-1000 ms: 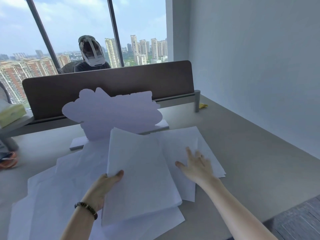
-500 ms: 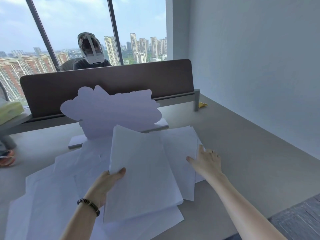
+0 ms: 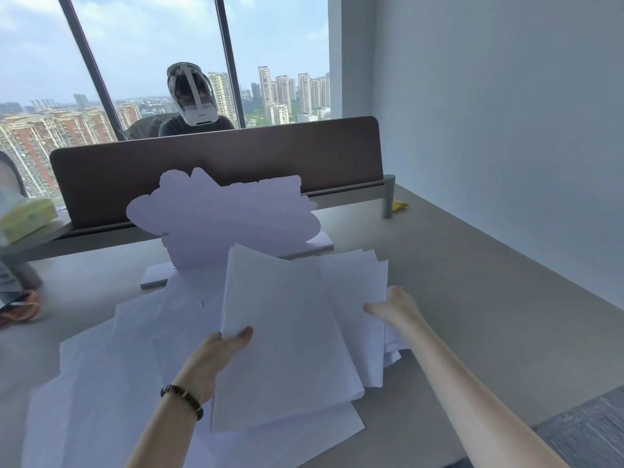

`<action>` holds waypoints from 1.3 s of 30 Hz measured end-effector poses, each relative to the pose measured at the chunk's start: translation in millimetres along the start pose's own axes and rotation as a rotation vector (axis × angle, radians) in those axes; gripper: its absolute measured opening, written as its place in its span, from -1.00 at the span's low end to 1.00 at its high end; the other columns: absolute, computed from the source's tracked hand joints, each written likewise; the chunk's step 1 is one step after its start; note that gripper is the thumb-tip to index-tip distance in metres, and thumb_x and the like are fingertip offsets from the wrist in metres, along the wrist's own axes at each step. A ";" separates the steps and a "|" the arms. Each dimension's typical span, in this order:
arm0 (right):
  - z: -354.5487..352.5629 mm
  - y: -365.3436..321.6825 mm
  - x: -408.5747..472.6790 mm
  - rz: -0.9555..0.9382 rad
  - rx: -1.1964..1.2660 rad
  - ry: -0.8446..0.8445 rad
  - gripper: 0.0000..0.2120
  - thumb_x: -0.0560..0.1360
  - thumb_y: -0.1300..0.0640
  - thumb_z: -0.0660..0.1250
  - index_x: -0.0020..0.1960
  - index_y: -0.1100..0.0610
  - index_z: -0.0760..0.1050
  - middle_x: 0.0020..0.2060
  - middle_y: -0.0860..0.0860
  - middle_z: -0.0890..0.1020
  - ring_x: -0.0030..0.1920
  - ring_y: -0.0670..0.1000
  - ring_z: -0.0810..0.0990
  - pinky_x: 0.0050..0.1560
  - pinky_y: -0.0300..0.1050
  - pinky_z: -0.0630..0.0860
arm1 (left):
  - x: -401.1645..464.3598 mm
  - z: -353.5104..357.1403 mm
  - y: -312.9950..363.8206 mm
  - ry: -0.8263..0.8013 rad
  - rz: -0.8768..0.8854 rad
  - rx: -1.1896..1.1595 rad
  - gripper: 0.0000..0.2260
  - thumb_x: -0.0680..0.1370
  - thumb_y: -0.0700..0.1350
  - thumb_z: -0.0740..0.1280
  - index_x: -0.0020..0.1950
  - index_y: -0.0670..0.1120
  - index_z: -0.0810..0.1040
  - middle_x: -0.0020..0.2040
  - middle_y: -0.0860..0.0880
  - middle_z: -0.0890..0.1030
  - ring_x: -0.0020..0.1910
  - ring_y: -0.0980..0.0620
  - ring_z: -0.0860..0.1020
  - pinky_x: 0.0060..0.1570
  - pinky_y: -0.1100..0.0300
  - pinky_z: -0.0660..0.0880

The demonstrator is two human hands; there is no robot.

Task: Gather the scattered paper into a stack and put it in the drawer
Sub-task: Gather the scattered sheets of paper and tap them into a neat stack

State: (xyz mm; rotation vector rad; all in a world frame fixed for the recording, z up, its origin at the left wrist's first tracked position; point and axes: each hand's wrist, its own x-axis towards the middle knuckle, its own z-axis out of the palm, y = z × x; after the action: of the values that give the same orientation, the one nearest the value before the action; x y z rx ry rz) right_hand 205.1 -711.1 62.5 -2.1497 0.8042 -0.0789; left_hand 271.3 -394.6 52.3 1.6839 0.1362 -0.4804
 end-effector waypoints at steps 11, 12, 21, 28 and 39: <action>6.9 -6.1 -4.9 -0.027 0.037 -0.062 -0.56 0.39 -0.04 0.45 0.22 0.10 0.56 0.12 0.04 0.67 0.13 0.13 0.64 0.09 -0.07 0.57 | -1.1 0.1 -0.5 -0.014 0.019 0.007 -0.70 0.53 -0.06 0.45 0.14 -0.25 0.63 0.00 -0.24 0.71 -0.01 -0.25 0.67 0.03 -0.12 0.61; 7.8 -4.6 -4.7 -0.021 0.067 -0.080 -0.63 0.43 0.01 0.46 0.19 0.11 0.59 0.10 0.04 0.67 0.12 0.13 0.64 0.09 -0.09 0.56 | -2.1 0.2 -0.3 -0.015 0.020 0.004 -0.71 0.53 -0.07 0.45 0.13 -0.25 0.63 0.00 -0.24 0.71 -0.01 -0.24 0.67 0.02 -0.11 0.61; 9.1 -5.0 -8.9 -0.025 0.202 -0.107 -0.83 0.44 0.13 0.47 -0.01 0.18 0.63 -0.04 0.10 0.71 -0.04 0.13 0.70 0.05 0.02 0.63 | -9.3 -4.1 4.3 -0.040 0.017 -0.014 -0.72 0.55 -0.08 0.43 0.15 -0.25 0.63 -0.01 -0.23 0.73 -0.02 -0.24 0.69 0.03 -0.11 0.61; 5.5 -5.8 -13.0 0.002 0.440 -0.135 -0.93 0.46 0.28 0.50 -0.10 0.22 0.62 -0.05 0.19 0.72 -0.04 0.20 0.72 0.12 0.17 0.62 | -18.8 -23.2 10.4 -0.020 0.056 -0.012 -0.76 0.57 -0.09 0.40 0.09 -0.26 0.65 -0.08 -0.21 0.74 -0.13 -0.21 0.70 -0.14 0.00 0.62; -30.2 -71.5 -51.4 -0.242 0.554 -0.277 -0.85 0.56 0.24 0.38 0.09 0.24 0.64 -0.02 0.16 0.74 0.00 0.19 0.73 0.14 0.20 0.61 | -23.7 -25.2 -3.9 0.004 -0.004 0.040 -0.66 0.56 -0.03 0.42 0.16 -0.28 0.61 -0.01 -0.28 0.71 -0.04 -0.28 0.69 -0.03 -0.11 0.64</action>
State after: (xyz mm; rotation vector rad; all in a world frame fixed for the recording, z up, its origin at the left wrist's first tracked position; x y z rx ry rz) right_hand 192.0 -669.4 144.7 -1.6694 0.3083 -0.1113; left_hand 254.4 -365.2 60.4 1.7242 0.1341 -0.4858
